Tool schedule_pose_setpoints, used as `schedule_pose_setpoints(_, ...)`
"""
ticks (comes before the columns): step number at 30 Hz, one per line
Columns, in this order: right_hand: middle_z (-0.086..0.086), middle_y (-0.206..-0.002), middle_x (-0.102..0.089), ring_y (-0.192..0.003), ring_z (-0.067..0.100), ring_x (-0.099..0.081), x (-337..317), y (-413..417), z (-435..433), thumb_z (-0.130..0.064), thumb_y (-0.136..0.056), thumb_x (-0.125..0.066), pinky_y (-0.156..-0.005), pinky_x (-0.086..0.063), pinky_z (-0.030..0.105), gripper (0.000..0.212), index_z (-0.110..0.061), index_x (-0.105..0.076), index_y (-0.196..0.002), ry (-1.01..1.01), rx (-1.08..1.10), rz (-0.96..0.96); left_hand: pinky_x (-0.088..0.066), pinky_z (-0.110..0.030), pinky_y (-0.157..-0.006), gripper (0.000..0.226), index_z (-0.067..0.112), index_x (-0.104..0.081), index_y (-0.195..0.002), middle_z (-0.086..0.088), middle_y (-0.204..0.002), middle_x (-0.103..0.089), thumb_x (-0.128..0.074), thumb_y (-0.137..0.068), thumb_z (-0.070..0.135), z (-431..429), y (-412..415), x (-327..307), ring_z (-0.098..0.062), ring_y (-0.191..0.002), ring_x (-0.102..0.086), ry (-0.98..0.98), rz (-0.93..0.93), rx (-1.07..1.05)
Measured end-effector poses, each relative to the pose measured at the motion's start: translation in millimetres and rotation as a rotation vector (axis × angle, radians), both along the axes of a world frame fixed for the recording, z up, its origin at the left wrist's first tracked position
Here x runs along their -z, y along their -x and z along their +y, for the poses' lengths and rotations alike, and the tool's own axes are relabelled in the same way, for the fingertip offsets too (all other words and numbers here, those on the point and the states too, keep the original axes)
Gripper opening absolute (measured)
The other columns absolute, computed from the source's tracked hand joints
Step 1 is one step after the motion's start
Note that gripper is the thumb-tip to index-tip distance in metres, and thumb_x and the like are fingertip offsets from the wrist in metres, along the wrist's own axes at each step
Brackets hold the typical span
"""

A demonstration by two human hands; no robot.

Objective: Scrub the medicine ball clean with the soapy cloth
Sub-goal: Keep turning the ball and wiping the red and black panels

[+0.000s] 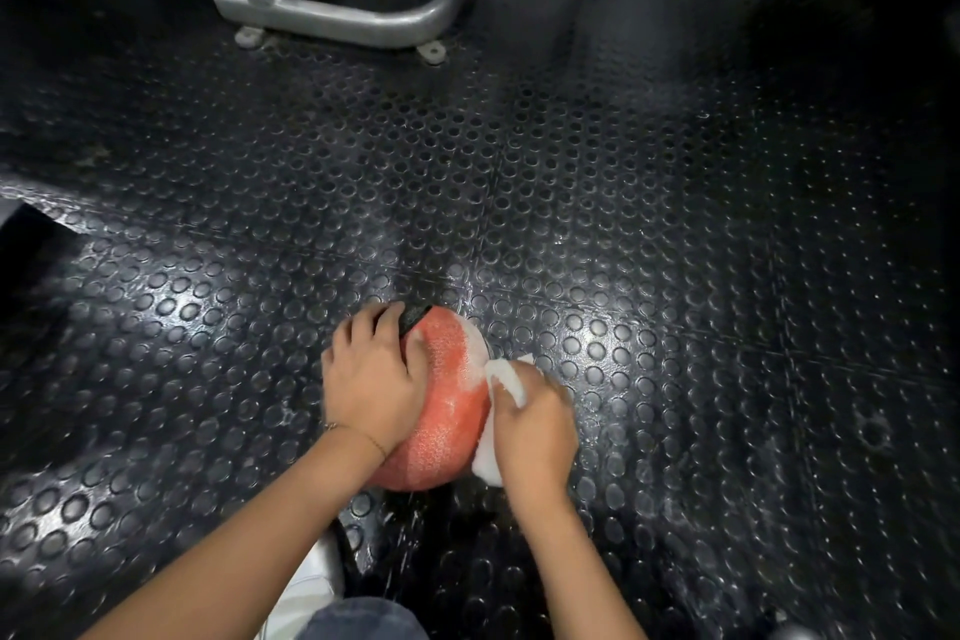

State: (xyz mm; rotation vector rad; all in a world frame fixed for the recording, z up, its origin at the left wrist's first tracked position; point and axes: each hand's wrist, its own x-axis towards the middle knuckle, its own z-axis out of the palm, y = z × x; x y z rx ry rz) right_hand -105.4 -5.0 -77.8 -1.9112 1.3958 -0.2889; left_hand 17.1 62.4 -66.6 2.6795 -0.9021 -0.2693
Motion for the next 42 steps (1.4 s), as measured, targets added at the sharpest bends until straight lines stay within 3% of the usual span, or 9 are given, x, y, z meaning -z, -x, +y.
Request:
schedule_pose_setpoints(7,-0.005,-0.109,-0.061,-0.102,0.016,-0.053,-2.0,10.0,10.4,-0.018,-0.085,-0.060,-0.079,-0.043,0.026,0.029,-0.022,-0.062,-0.114,0.016,-0.011,-0.050,-0.036,-0.049,-0.102,0.074,0.009,-0.052,-0.131,-0.010,-0.132,-0.051,-0.013,-0.083,0.050,2.3,-1.0,1.3,-0.031,-0.122,-0.043,0.009,-0.008,0.057)
schedule_pose_setpoints(11,-0.001,-0.105,-0.062,-0.097,0.020,-0.057,8.2,1.9,-6.9,-0.018,-0.087,-0.058,-0.075,-0.047,0.028,0.027,-0.022,-0.060,-0.113,-0.070,0.055,-0.029,-0.035,-0.048,-0.104,0.074,0.010,-0.051,-0.132,-0.010,-0.133,-0.050,-0.012,-0.084,0.050,2.2,0.3,1.6,-0.030,-0.122,-0.042,-0.006,-0.019,0.078)
schedule_pose_setpoints(18,-0.004,-0.109,-0.059,-0.099,0.017,-0.056,8.8,11.2,0.8,-0.017,-0.086,-0.059,-0.077,-0.042,0.023,0.031,-0.028,-0.061,-0.115,-0.118,0.007,-0.047,-0.033,-0.045,-0.107,0.073,0.011,-0.051,-0.132,-0.009,-0.134,-0.051,-0.012,-0.085,0.051,7.6,-11.9,2.4,-0.028,-0.124,-0.041,0.023,0.003,0.138)
schedule_pose_setpoints(21,0.001,-0.110,-0.062,-0.094,0.019,-0.059,12.6,-2.8,-22.6,-0.019,-0.087,-0.058,-0.079,-0.050,0.033,0.029,-0.028,-0.061,-0.114,-0.190,-0.002,-0.042,-0.034,-0.047,-0.106,0.069,0.011,-0.052,-0.131,-0.007,-0.132,-0.052,-0.016,-0.087,0.049,11.7,-10.5,3.4,-0.027,-0.124,-0.042,0.028,-0.010,0.181)
schedule_pose_setpoints(27,0.000,-0.111,-0.062,-0.099,0.019,-0.057,8.3,7.9,-19.7,-0.019,-0.087,-0.059,-0.084,-0.048,0.034,0.029,-0.024,-0.061,-0.116,-0.159,-0.071,-0.051,-0.032,-0.045,-0.108,0.076,0.015,-0.048,-0.135,-0.002,-0.136,-0.048,-0.007,-0.084,0.054,1.3,-23.2,1.2,-0.023,-0.127,-0.039,0.009,0.036,0.232)
schedule_pose_setpoints(32,-0.007,-0.090,-0.063,-0.067,0.006,-0.054,-0.6,-16.5,-42.3,-0.023,-0.090,-0.055,-0.058,-0.041,0.023,0.024,-0.027,-0.061,-0.113,-0.254,-0.077,-0.010,-0.030,-0.040,-0.110,0.077,0.018,-0.045,-0.137,0.001,-0.139,-0.044,-0.005,-0.083,0.056,6.8,-27.4,2.5,-0.020,-0.129,-0.035,0.017,0.043,0.269)
schedule_pose_setpoints(34,-0.009,-0.088,-0.061,-0.063,0.004,-0.051,-5.4,-21.1,-44.9,-0.025,-0.090,-0.055,-0.053,-0.037,0.021,0.024,-0.028,-0.061,-0.114,-0.261,-0.107,0.016,-0.028,-0.037,-0.111,0.079,0.019,-0.043,-0.138,0.001,-0.140,-0.043,-0.004,-0.082,0.057,10.0,-28.4,2.8,-0.019,-0.130,-0.033,0.026,0.059,0.245)
schedule_pose_setpoints(38,-0.004,-0.107,-0.063,-0.079,0.010,-0.054,-10.8,-8.3,-30.7,-0.024,-0.090,-0.055,-0.066,-0.045,0.025,0.030,-0.026,-0.057,-0.120,-0.247,-0.170,-0.001,-0.023,-0.032,-0.111,0.085,0.018,-0.042,-0.139,0.002,-0.142,-0.040,0.001,-0.078,0.059,7.1,-33.9,-0.8,-0.019,-0.131,-0.031,0.020,0.107,0.223)
schedule_pose_setpoints(42,-0.009,-0.089,-0.061,-0.078,0.012,-0.057,-7.9,-20.9,-42.3,-0.024,-0.091,-0.053,-0.071,-0.048,0.029,0.025,-0.026,-0.060,-0.115,-0.283,-0.093,-0.012,-0.026,-0.036,-0.111,0.084,0.018,-0.043,-0.138,0.000,-0.141,-0.041,0.000,-0.078,0.058,4.6,-29.7,-1.2,-0.022,-0.130,-0.033,0.010,0.085,0.197)
